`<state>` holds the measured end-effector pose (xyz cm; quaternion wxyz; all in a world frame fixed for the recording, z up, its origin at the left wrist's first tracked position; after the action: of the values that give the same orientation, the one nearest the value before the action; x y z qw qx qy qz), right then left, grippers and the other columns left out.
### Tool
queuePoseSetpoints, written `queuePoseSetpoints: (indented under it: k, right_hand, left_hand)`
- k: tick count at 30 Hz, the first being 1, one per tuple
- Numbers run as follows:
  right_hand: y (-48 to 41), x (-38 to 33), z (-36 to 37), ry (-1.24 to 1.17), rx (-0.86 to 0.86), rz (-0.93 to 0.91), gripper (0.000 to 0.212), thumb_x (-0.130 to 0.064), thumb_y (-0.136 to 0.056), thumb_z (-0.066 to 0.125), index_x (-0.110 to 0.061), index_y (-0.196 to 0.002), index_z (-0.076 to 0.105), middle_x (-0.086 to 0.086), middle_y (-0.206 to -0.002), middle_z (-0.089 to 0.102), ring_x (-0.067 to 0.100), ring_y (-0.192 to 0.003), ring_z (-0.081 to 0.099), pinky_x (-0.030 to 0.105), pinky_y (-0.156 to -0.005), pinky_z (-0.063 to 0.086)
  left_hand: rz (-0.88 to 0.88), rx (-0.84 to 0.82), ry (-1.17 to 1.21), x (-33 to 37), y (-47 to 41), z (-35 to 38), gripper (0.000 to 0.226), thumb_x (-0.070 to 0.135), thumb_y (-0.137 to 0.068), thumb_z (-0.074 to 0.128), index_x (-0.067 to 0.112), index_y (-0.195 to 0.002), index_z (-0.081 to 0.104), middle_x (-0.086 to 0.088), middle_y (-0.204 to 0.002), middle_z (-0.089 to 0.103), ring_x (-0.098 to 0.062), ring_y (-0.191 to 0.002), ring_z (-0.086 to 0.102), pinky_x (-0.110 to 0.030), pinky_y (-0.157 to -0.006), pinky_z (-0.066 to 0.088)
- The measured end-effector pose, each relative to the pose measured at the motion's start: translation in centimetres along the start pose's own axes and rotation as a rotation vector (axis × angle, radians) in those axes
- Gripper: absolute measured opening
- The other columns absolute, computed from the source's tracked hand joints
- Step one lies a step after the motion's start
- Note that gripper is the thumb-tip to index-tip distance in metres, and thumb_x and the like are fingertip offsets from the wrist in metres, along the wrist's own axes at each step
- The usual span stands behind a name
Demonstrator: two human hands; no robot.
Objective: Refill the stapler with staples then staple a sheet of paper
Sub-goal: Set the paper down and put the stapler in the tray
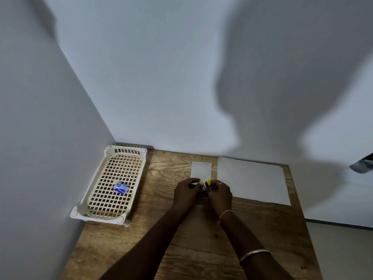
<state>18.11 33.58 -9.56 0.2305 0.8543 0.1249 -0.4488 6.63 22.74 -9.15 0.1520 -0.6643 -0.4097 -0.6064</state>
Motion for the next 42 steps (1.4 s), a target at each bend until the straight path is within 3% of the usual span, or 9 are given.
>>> queuePoseSetpoints:
  k: [4, 11, 16, 20, 23, 25, 33, 38, 42]
  right_hand:
    - [0.8, -1.3, 1.0, -0.039, -0.085, -0.068, 0.027, -0.022, -0.080, 0.084, -0.012, -0.104, 0.074, 0.004, -0.096, 0.076, 0.019, -0.091, 0.071, 0.033, -0.083, 0.058]
    - [2.8, -5.9, 3.1, -0.151, -0.310, -0.258, 0.013, -0.024, -0.091, 0.073, -0.032, -0.101, 0.070, -0.008, -0.096, 0.075, 0.004, -0.091, 0.070, 0.016, -0.075, 0.054]
    - [3.6, -7.8, 5.9, -0.162, -0.506, -0.217, 0.019, -0.009, -0.099, 0.059, -0.013, -0.116, 0.067, 0.012, -0.108, 0.075, 0.027, -0.102, 0.072, 0.044, -0.088, 0.058]
    - [4.2, -10.0, 8.5, -0.149, -0.573, -0.189, 0.019, -0.004, -0.096, 0.061, -0.011, -0.111, 0.069, 0.009, -0.103, 0.077, 0.025, -0.093, 0.075, 0.036, -0.073, 0.058]
    - [4.6, -12.5, 10.9, -0.116, -0.576, -0.220, 0.019, 0.003, -0.091, 0.063, -0.010, -0.104, 0.068, 0.005, -0.097, 0.076, 0.007, -0.077, 0.073, 0.017, -0.058, 0.051]
    - [4.7, -14.1, 12.5, -0.102, -0.559, -0.236, 0.015, 0.001, -0.093, 0.062, -0.008, -0.105, 0.066, 0.008, -0.100, 0.074, 0.009, -0.074, 0.072, 0.017, -0.056, 0.051]
    - [4.4, -18.8, 17.7, 0.057, -0.425, -0.422, 0.021, 0.000, -0.083, 0.073, -0.017, -0.095, 0.069, -0.009, -0.089, 0.069, 0.008, -0.084, 0.064, 0.019, -0.074, 0.045]
    - [4.2, -21.0, 20.4, 0.195, -0.307, -0.562, 0.036, 0.009, -0.080, 0.062, -0.019, -0.098, 0.074, -0.001, -0.100, 0.075, 0.016, -0.095, 0.069, 0.022, -0.080, 0.050]
    - [4.0, -21.3, 22.4, 0.284, -0.295, -0.624, 0.037, 0.005, -0.082, 0.062, -0.024, -0.103, 0.072, -0.003, -0.105, 0.073, 0.017, -0.098, 0.069, 0.026, -0.082, 0.053]
  left_hand:
    - [-0.010, 0.031, 0.044, 0.1, 0.3, -1.8, 0.027, 0.024, -0.092, 0.076, 0.015, -0.118, 0.077, -0.003, -0.100, 0.080, -0.015, -0.092, 0.077, -0.034, -0.085, 0.063]
    - [-0.029, 0.062, 0.277, 0.8, 1.1, -5.8, 0.022, 0.015, -0.092, 0.076, 0.010, -0.113, 0.078, -0.016, -0.094, 0.080, -0.027, -0.088, 0.079, -0.042, -0.080, 0.065]
    - [-0.052, 0.079, 0.399, 0.9, 1.2, -9.3, 0.017, 0.007, -0.094, 0.072, 0.005, -0.110, 0.077, -0.021, -0.093, 0.079, -0.028, -0.084, 0.077, -0.044, -0.079, 0.065]
    - [-0.027, 0.116, 0.379, 0.8, 1.0, -12.4, 0.017, 0.005, -0.096, 0.068, 0.009, -0.109, 0.078, -0.015, -0.092, 0.080, -0.025, -0.084, 0.077, -0.038, -0.077, 0.065]
    - [0.012, 0.174, 0.367, 1.1, 0.8, -15.1, 0.017, 0.007, -0.095, 0.068, 0.015, -0.103, 0.081, -0.009, -0.091, 0.081, -0.022, -0.084, 0.078, -0.034, -0.073, 0.064]
    - [0.025, 0.208, 0.396, 1.2, 0.5, -16.8, 0.019, 0.004, -0.096, 0.066, 0.016, -0.100, 0.080, -0.009, -0.088, 0.080, -0.020, -0.081, 0.077, -0.032, -0.071, 0.064]
    - [0.003, 0.302, 0.282, 1.3, -1.6, -23.6, 0.024, -0.011, -0.094, 0.056, -0.001, -0.101, 0.076, -0.018, -0.102, 0.077, -0.026, -0.094, 0.074, -0.028, -0.076, 0.061]
    - [-0.017, 0.348, 0.054, 1.0, -3.3, -26.9, 0.022, 0.005, -0.087, 0.069, 0.020, -0.096, 0.082, 0.004, -0.095, 0.080, -0.011, -0.090, 0.073, -0.029, -0.087, 0.056]
    - [-0.008, 0.397, -0.082, 0.8, -4.1, -28.2, 0.016, 0.026, -0.089, 0.072, 0.029, -0.101, 0.082, 0.018, -0.089, 0.077, 0.004, -0.090, 0.069, -0.018, -0.082, 0.049]
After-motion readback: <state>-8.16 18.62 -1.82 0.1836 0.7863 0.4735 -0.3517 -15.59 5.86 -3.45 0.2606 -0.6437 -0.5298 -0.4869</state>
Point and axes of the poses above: each hand's wrist, its own y-axis away from the middle knuckle, its own z-axis out of the palm, x = y × z, the point moved 8 cm from there along -y, towards the middle knuckle
